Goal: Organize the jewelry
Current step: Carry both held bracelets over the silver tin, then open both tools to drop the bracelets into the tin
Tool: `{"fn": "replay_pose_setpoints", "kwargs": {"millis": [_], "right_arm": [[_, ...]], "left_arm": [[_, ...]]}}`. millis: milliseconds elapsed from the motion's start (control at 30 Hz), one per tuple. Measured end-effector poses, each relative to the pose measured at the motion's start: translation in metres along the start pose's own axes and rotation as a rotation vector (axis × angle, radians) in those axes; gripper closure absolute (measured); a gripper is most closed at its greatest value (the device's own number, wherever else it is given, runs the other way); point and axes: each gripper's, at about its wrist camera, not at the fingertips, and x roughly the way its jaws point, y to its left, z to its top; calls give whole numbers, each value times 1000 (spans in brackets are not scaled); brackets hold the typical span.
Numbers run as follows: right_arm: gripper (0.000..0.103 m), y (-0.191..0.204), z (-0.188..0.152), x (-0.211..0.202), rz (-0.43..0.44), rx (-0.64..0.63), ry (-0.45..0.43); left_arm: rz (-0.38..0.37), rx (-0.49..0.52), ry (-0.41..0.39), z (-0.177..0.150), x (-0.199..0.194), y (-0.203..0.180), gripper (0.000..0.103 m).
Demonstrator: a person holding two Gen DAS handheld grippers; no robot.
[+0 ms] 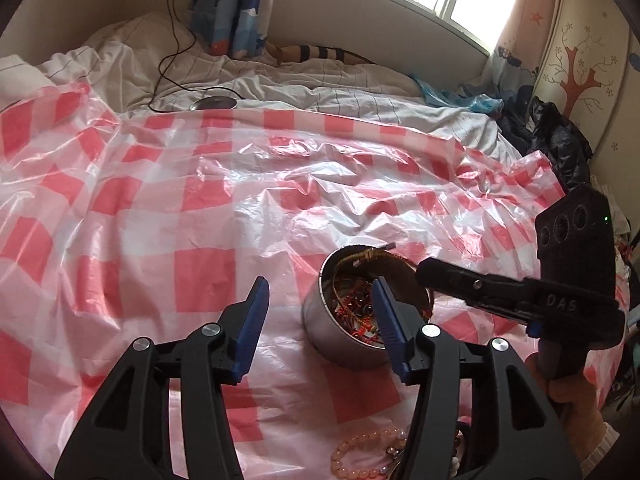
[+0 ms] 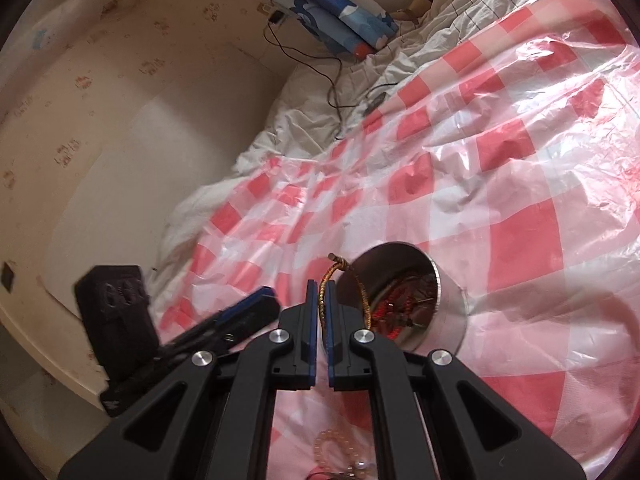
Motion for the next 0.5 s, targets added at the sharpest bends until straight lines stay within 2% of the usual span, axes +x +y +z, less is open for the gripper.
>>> {"fn": "replay_pose_setpoints", "kwargs": {"millis": [67, 100, 133, 167, 200, 267, 367, 500], "right_arm": [[98, 8, -3, 9, -145, -89, 20], [90, 11, -5, 12, -211, -129, 25], [79, 14, -7, 14, -242, -151, 26], [56, 15, -8, 13, -259, -169, 16], [49, 18, -8, 11, -273, -192, -4], [48, 25, -8, 6, -302, -226, -29], [44, 27, -4, -9, -280, -215, -76], [40, 35, -6, -33, -280, -219, -94]], "left_arm": [[-1, -34, 5, 0, -2, 8, 50], [1, -40, 9, -1, -2, 10, 50], [7, -38, 12, -1, -2, 10, 50], [12, -29, 15, -2, -1, 8, 50], [17, -19, 18, -2, 0, 6, 49], [25, 2, 26, -4, 2, 2, 47], [44, 46, 36, -7, 5, -6, 45], [49, 75, 44, -11, 2, -11, 43]]}}
